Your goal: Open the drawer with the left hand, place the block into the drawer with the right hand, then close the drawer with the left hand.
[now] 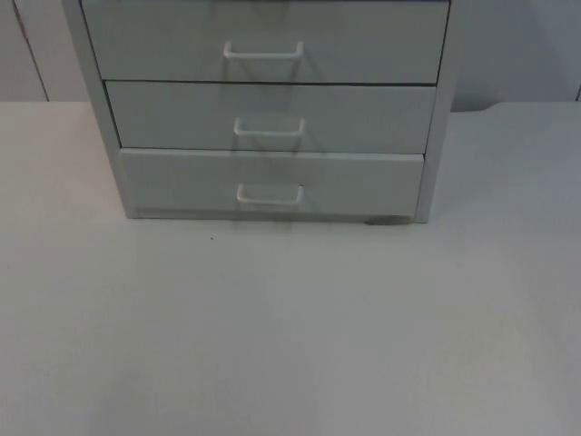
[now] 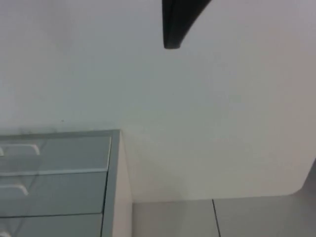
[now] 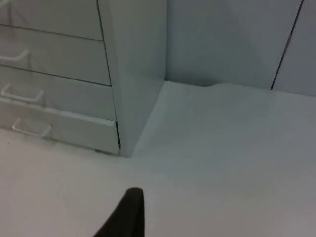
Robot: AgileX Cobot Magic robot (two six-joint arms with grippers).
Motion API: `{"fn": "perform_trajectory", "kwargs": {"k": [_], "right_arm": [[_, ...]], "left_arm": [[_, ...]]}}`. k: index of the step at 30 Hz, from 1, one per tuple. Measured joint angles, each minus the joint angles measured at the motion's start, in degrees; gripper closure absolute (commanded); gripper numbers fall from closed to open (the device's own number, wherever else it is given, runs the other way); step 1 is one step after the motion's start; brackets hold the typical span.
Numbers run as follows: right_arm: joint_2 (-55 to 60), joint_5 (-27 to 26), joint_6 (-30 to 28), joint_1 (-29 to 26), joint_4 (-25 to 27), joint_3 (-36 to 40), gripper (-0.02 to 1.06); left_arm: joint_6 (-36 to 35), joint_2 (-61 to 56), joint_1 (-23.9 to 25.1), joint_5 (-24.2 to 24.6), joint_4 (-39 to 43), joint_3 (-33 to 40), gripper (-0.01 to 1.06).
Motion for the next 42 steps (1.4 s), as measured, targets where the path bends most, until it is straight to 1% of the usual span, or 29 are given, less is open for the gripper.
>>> {"fn": "perform_trajectory", "kwargs": {"k": [1,6,7,11,12,13,15,16,18,19,21,23,29,33,42], "right_arm": [[0.0,0.0,0.0,0.0,0.0,0.0,-0.01],[-14.88,5.1,0.0,0.0,0.85,5.76,-0.01],[-14.88,5.1,0.0,0.0,0.85,5.76,-0.01],[-24.48,10.1,1.81,0.0,0.71,8.0,-0.01],[-25.56,11.34,2.68,0.0,-0.03,8.23,-0.01],[-25.56,11.34,2.68,0.0,-0.03,8.23,-0.01],[-26.27,14.12,5.53,0.0,-2.44,8.95,-0.01],[-26.27,16.29,8.08,0.0,-4.7,9.61,-0.01],[-26.27,17.41,11.84,0.0,-7.1,10.3,-0.01],[-26.27,17.41,11.84,0.0,-7.1,10.3,-0.01],[-26.27,17.64,13.97,0.0,-8.58,10.3,-0.01],[-26.27,17.9,14.91,0.0,-9.84,10.38,-0.01],[-26.27,18.01,15.24,0.0,-11.15,10.43,-0.01],[-26.27,18.13,15.08,0.0,-14.35,10.67,-0.01],[-26.27,18.23,15.08,0.0,-15.17,10.67,-0.01]], "left_arm": [[0.0,0.0,0.0,0.0,0.0,0.0,0.0],[-0.12,0.0,0.0,0.9,3.53,0.59,0.0],[-0.12,0.0,0.0,0.9,3.53,0.59,0.0],[-0.12,0.0,0.0,1.4,4.26,1.25,0.0],[-0.12,0.0,0.0,1.4,4.26,1.25,0.0],[-0.12,0.0,0.0,1.4,4.26,1.25,0.0],[-0.12,0.0,0.0,1.5,4.26,1.25,0.0],[-0.12,0.0,0.0,1.51,4.26,1.25,0.0],[-0.12,0.0,0.0,1.51,4.26,1.25,0.0],[-0.12,0.0,0.0,1.51,4.26,1.25,0.0],[-0.12,0.0,0.0,1.51,4.26,1.25,0.0],[-0.12,0.0,0.0,1.51,4.26,1.25,0.0],[-0.12,0.0,0.0,1.51,4.26,1.25,0.0],[-0.12,0.0,0.0,1.51,4.26,1.25,0.0],[-0.96,0.0,0.0,1.6,4.26,1.25,0.0]]}}
